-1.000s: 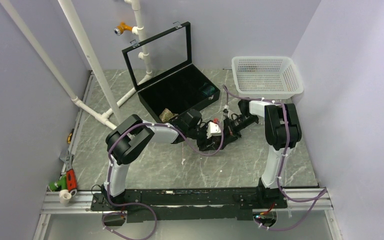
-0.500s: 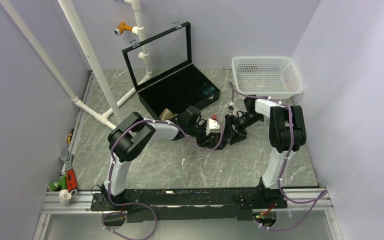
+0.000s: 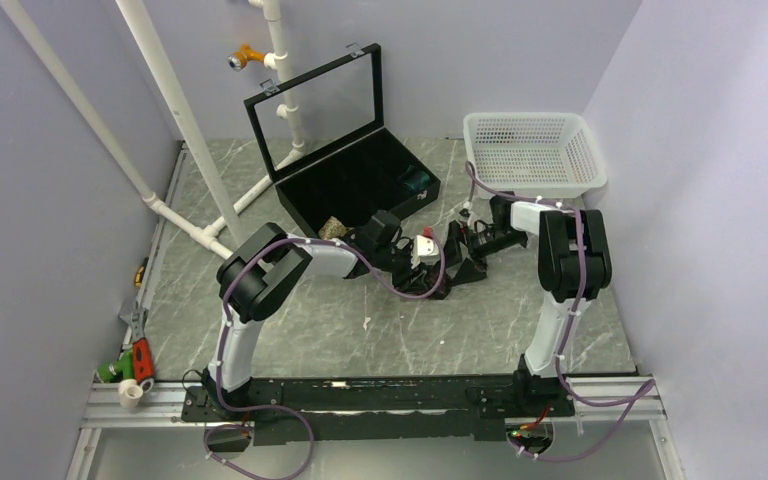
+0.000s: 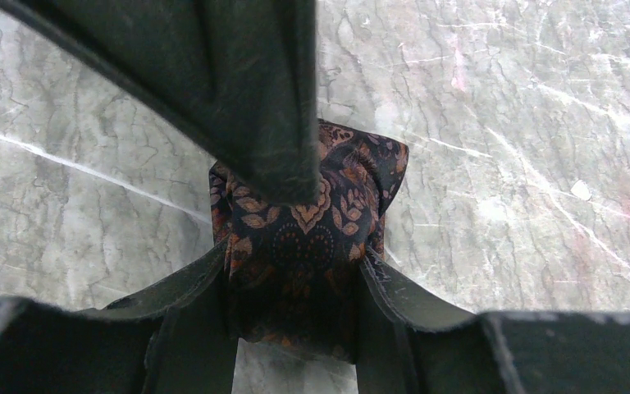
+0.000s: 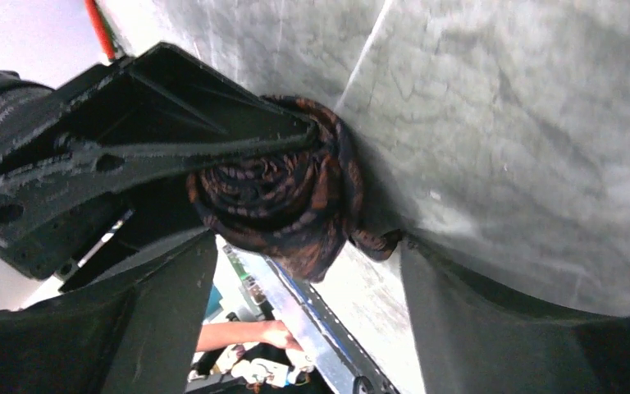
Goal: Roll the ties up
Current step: Place the tie at the center of the board.
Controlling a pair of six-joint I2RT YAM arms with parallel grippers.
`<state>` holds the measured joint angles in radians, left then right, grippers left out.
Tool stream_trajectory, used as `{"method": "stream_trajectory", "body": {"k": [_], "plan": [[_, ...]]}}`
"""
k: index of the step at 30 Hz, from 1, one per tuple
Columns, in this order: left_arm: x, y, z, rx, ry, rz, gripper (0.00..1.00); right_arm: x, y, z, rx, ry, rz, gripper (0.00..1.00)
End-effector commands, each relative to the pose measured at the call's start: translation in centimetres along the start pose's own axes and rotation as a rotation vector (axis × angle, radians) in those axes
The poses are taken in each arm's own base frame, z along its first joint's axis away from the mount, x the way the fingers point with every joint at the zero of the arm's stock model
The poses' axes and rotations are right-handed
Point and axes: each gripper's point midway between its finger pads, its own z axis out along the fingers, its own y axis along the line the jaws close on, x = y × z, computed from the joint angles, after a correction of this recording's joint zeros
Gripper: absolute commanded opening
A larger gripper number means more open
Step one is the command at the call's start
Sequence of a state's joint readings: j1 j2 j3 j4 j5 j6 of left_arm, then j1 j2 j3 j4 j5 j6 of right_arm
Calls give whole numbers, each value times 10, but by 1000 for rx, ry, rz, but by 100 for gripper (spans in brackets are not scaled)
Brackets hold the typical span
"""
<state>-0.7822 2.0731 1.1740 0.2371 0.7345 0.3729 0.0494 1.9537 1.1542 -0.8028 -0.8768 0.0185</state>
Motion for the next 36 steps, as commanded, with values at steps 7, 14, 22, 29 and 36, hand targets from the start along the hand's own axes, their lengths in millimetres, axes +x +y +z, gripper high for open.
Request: {"method": "stream_trajectory", "body": {"k": [7,14,22,29,36], "plan": [[57,-23,-2,47,151,-149,30,-10,15,16,-123,-29,-96,41],[56,-21,-2,47,145,-149,32,15,12,15,-115,16,-83,75],[56,-21,-3,42,143,-144,33,12,4,21,-116,32,-43,26],[38,-22,-9,40,76,-65,76,8,1,13,-72,10,-86,0],[-9,-12,-26,-34,-34,116,99,14,8,10,-83,24,-151,0]]}}
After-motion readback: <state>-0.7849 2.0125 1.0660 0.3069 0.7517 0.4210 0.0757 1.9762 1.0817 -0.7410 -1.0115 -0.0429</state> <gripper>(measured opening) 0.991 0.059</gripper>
